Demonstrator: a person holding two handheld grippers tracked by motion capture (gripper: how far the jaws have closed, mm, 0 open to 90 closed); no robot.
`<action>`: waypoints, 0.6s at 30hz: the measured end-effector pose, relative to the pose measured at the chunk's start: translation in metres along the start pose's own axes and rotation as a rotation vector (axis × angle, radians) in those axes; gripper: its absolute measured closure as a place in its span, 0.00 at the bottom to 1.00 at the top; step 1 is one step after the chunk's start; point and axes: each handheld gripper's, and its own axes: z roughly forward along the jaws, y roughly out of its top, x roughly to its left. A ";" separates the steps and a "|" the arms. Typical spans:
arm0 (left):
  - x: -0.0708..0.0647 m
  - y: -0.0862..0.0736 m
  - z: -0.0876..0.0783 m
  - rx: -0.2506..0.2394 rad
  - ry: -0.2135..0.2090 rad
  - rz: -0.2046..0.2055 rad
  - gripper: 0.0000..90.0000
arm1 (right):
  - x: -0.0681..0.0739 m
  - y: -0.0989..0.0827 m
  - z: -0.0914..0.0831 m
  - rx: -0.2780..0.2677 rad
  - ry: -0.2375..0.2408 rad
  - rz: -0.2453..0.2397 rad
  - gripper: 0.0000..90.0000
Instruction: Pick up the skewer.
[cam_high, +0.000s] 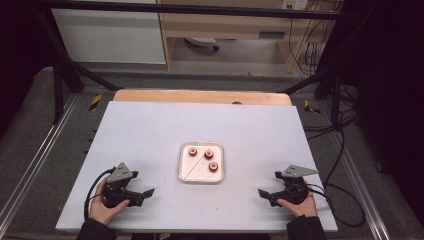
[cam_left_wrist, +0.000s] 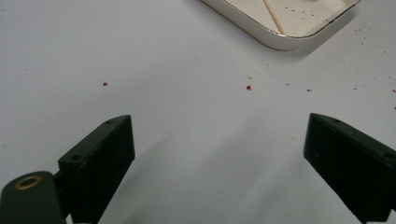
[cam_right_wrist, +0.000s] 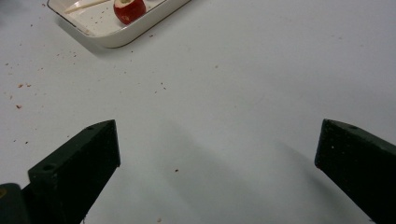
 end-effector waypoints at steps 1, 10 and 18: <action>0.000 0.000 0.000 0.003 -0.002 -0.001 0.10 | 0.000 0.000 0.000 0.000 -0.001 0.001 0.01; -0.003 0.003 0.000 0.000 -0.011 -0.002 0.09 | 0.001 0.000 0.001 0.006 -0.002 0.002 0.01; -0.009 0.008 0.003 0.016 0.001 0.007 0.10 | 0.001 0.000 0.001 0.008 -0.001 0.003 0.01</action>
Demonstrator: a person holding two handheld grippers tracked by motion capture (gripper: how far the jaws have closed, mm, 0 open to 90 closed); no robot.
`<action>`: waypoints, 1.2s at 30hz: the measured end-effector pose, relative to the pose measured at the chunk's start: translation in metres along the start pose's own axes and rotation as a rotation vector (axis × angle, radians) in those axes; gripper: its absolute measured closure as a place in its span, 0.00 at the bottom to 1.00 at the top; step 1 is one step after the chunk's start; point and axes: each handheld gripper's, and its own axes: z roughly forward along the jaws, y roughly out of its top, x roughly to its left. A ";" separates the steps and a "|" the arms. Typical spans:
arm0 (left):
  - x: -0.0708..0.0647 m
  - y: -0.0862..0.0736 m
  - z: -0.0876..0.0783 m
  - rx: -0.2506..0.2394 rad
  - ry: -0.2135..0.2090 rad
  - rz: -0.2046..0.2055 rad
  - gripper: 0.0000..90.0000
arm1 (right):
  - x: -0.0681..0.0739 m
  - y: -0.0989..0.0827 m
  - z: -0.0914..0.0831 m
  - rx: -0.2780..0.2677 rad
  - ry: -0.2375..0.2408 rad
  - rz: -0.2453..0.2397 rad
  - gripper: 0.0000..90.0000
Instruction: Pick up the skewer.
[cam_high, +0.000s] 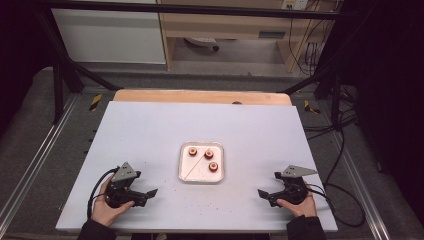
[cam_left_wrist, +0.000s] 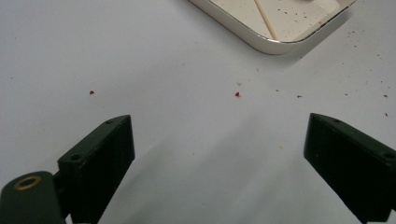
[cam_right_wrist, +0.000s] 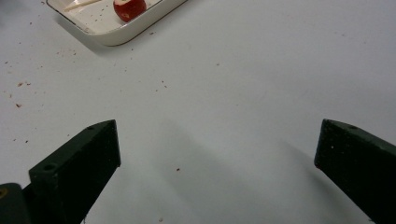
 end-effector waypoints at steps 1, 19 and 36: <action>-0.001 0.001 0.001 0.000 -0.001 0.000 0.10 | 0.000 0.000 0.000 0.002 -0.001 0.001 0.01; -0.018 0.030 0.009 0.023 -0.002 0.033 0.10 | 0.000 0.000 0.002 0.016 0.004 -0.003 0.01; -0.041 0.069 0.036 0.048 0.002 0.064 0.13 | 0.000 0.000 0.003 0.028 0.000 0.001 0.01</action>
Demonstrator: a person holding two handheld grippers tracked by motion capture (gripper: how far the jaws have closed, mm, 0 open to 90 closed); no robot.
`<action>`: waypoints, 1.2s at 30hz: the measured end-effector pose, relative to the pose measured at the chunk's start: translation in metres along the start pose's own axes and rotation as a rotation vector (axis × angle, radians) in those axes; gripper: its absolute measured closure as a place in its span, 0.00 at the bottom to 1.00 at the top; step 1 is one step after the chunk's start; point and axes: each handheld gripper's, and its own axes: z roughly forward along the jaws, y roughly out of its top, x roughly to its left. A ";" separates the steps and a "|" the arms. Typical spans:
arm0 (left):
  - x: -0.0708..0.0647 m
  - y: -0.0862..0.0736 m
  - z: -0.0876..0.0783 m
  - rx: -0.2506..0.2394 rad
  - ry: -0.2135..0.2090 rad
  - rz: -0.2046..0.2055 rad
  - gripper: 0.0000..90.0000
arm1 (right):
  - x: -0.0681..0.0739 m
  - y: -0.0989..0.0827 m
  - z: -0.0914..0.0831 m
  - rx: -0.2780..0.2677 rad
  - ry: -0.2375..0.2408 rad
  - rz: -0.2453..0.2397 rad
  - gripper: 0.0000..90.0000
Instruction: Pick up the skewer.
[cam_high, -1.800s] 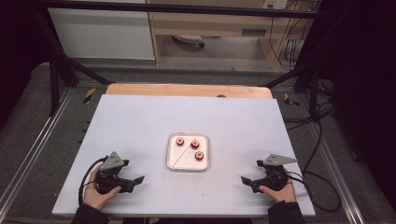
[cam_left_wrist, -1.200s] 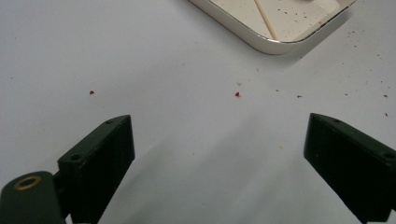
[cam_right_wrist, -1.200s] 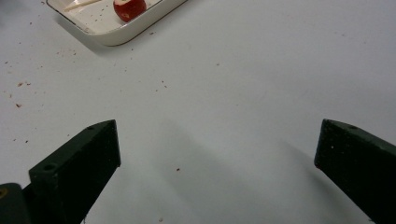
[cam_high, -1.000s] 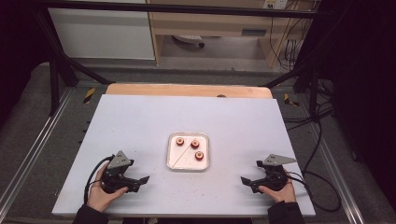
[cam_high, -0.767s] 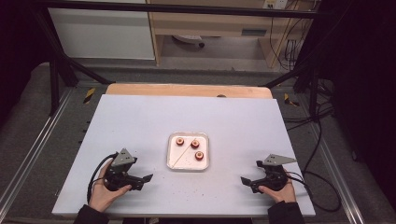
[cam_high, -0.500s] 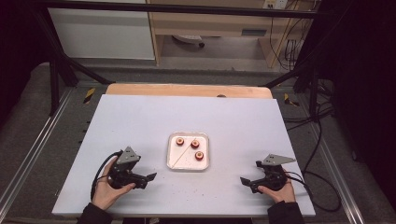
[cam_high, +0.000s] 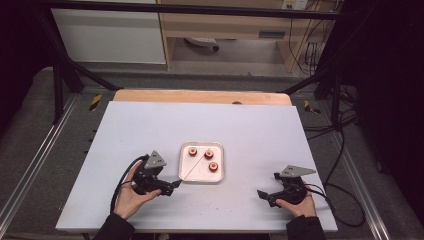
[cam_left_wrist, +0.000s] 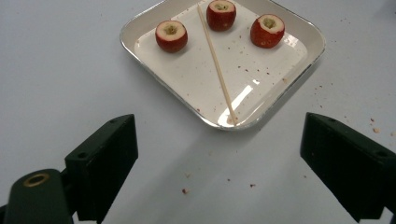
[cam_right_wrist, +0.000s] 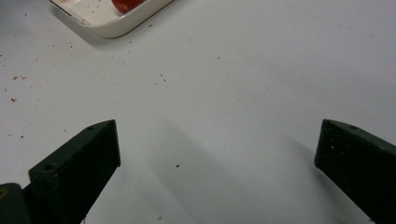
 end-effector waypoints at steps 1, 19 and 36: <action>0.000 0.002 0.002 0.001 -0.005 -0.003 0.13 | 0.000 0.000 0.000 -0.001 0.001 -0.001 0.01; -0.011 0.037 0.050 0.074 0.025 -0.011 0.35 | 0.000 0.000 0.000 0.003 0.002 -0.001 0.01; -0.018 0.034 0.074 0.124 0.078 -0.020 0.87 | -0.001 0.000 -0.001 -0.006 0.004 -0.003 0.01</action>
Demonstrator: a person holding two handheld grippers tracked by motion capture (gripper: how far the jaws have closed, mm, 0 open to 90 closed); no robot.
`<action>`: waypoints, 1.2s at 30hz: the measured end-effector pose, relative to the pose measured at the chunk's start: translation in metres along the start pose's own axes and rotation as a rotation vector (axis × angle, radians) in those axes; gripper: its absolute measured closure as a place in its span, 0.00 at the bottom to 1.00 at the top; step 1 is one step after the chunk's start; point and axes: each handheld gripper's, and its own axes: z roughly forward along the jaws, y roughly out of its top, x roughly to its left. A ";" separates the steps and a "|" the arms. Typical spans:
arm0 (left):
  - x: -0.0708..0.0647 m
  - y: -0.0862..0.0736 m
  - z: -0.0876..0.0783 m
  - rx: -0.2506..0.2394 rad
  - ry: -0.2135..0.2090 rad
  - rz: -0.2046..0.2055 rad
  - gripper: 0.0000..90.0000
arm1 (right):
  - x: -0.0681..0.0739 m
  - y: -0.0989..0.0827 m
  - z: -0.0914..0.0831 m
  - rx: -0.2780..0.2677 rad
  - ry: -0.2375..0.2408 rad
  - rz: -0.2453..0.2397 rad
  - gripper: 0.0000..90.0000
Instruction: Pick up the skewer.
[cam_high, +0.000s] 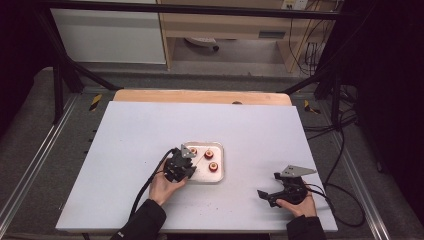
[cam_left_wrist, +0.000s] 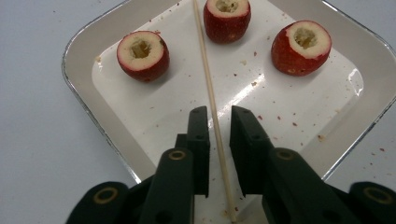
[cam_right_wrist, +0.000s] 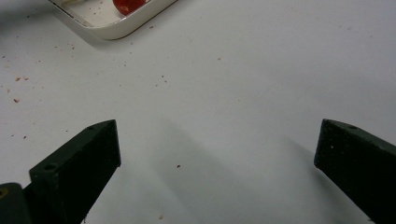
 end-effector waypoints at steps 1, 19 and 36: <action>0.000 0.000 0.000 -0.002 0.002 0.000 0.88 | 0.000 0.000 0.000 0.000 0.000 0.000 0.01; 0.000 -0.005 0.000 -0.048 0.028 -0.076 0.98 | 0.001 0.000 0.000 0.002 0.001 0.004 0.01; 0.003 -0.006 -0.032 -0.095 -0.019 -0.037 0.99 | 0.003 0.004 -0.001 -0.010 -0.017 -0.019 0.01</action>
